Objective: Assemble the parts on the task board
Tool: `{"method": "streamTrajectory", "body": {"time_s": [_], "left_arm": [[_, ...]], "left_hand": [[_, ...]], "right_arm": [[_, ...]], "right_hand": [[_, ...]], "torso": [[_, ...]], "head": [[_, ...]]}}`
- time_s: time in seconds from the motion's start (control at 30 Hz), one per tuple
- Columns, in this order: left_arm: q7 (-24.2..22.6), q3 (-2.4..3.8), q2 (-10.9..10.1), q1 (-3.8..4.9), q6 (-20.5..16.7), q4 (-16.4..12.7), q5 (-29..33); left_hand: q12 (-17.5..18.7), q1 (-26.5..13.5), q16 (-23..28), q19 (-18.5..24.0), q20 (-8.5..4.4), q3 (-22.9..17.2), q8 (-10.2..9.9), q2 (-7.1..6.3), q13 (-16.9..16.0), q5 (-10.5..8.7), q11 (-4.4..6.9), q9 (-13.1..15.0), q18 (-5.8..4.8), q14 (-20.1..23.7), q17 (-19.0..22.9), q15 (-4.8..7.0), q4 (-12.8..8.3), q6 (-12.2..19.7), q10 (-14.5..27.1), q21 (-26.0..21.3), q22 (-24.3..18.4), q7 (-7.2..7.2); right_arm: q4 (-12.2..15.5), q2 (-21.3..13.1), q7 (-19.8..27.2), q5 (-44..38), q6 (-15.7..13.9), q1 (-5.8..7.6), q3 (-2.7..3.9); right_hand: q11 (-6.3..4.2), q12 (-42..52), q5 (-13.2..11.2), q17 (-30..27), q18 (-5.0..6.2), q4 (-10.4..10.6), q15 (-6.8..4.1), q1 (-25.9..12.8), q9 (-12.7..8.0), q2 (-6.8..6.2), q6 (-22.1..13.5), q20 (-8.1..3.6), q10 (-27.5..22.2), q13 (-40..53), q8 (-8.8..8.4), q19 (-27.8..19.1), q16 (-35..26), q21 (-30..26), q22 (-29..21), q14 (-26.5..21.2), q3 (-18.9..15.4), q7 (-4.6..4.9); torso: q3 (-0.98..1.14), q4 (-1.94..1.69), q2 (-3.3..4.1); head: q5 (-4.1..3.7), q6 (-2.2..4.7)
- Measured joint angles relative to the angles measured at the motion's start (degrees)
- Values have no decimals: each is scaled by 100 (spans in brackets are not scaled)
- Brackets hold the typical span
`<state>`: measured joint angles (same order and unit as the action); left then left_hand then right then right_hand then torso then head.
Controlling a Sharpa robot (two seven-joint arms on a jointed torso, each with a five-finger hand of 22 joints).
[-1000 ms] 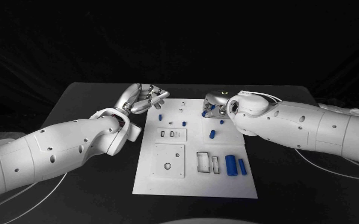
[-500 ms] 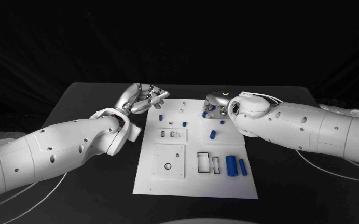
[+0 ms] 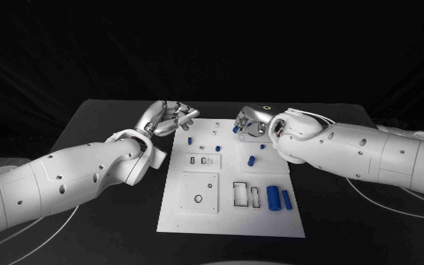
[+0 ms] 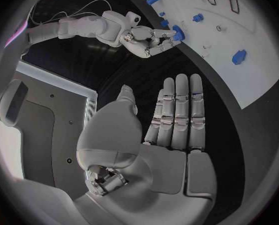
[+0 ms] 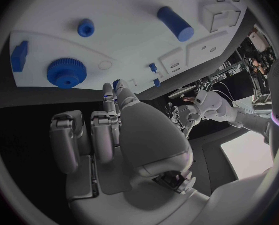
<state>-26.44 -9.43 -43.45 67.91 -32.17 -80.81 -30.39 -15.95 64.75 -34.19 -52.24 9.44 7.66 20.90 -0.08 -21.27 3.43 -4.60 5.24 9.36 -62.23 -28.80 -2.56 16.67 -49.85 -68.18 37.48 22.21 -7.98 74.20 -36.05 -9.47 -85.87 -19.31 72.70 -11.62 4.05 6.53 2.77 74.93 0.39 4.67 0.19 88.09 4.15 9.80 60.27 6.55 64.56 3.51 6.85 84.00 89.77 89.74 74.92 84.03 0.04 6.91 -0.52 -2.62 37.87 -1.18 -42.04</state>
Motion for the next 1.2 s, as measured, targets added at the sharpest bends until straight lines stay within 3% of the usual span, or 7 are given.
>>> {"method": "streamTrajectory", "body": {"time_s": [0.23,0.53,0.8,1.2], "left_arm": [[0,0,2,0,0,9,0],[1,0,13,1,0,7,-1],[2,2,10,39,0,-28,-1],[8,4,-31,107,1,-108,-2]], "left_hand": [[0,0,0,0,0,6,-16,0,-5,0,0,0,0,9,-6,-9,7,0,0,0,0,0],[0,23,0,21,21,6,-16,23,-11,0,0,-1,0,9,-12,-9,7,-21,0,0,0,-21],[0,23,0,21,21,6,-52,23,-17,0,0,-1,0,29,-20,12,7,-21,0,0,0,-21],[24,47,0,21,21,6,-52,47,-22,0,0,5,0,29,-25,12,7,-20,0,-21,0,-21]], "right_arm": [[-50,121,90,86,-248,83,34],[-383,479,162,116,-310,102,62],[-795,808,189,118,-281,99,73],[-1149,1054,197,26,-145,55,74]], "right_hand": [[0,0,-1,0,0,0,0,0,0,-1,0,0,0,0,-4,0,0,0,0,0,0,0],[0,-63,-4,-1,0,16,0,-1,0,-2,1,0,0,0,-36,0,0,0,-1,0,15,0],[1,-65,-15,-1,0,17,0,23,1,-26,23,0,0,0,-54,0,0,0,-1,0,15,21],[1,-140,1,-2,0,31,1,53,7,-57,33,1,0,0,-63,0,0,0,3,0,33,28]], "torso": [[-2,4,3],[-4,-13,14],[-31,-36,56],[-81,-90,137]], "head": [[5,25],[4,41],[19,51],[1,51]]}}
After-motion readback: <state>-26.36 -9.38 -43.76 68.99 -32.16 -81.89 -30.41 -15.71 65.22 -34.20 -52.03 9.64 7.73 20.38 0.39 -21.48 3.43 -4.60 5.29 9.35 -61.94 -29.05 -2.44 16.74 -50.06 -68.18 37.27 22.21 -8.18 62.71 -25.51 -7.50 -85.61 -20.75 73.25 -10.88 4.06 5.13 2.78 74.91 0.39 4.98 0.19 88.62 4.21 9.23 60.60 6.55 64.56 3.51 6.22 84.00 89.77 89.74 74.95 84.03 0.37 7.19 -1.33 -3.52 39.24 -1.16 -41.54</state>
